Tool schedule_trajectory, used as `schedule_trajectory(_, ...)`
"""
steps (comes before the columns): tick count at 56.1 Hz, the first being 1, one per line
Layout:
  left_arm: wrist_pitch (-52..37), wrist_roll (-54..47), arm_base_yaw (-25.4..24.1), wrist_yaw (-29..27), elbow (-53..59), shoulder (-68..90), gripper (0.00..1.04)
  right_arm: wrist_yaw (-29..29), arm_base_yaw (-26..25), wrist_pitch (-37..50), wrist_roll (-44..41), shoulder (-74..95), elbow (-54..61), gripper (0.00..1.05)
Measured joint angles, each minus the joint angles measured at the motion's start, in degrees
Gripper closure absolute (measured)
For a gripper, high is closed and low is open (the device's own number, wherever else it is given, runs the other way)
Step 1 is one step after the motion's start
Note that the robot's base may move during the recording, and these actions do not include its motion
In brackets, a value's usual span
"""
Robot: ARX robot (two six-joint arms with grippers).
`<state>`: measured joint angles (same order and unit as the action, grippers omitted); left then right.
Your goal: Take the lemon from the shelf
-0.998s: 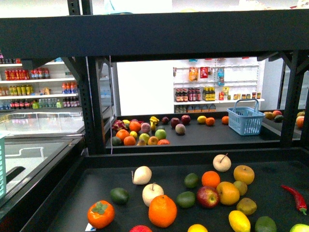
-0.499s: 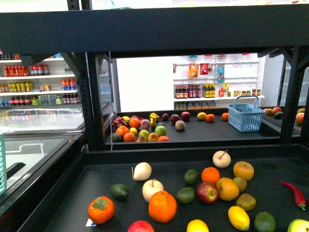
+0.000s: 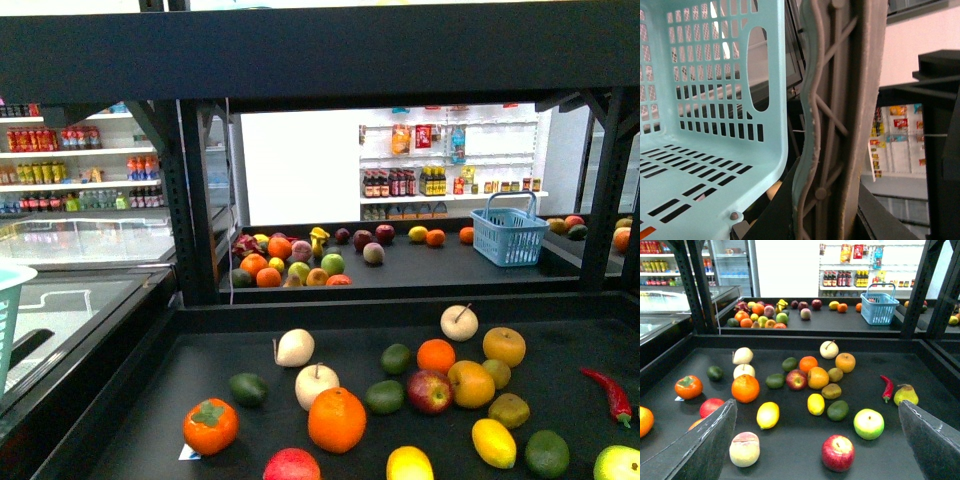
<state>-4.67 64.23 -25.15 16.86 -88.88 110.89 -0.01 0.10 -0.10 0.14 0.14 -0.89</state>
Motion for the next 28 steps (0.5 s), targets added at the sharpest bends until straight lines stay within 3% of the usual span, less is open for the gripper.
schedule_trajectory(16,0.50,-3.04,9.94,3.67,3.23,-9.14,0.90,0.00,0.00,0.00,0.02,0.02,0.00,0.07)
schedule_trajectory(22,0.48,-3.74,15.41,5.05,3.87,-11.72,0.90,0.00,0.00,0.00,0.02,0.02,0.00,0.07)
schedule_trajectory(28,0.13,-4.11,23.85,5.86,5.31,-13.14,0.90,-0.02,0.00,0.00,0.02,0.02,0.00,0.07)
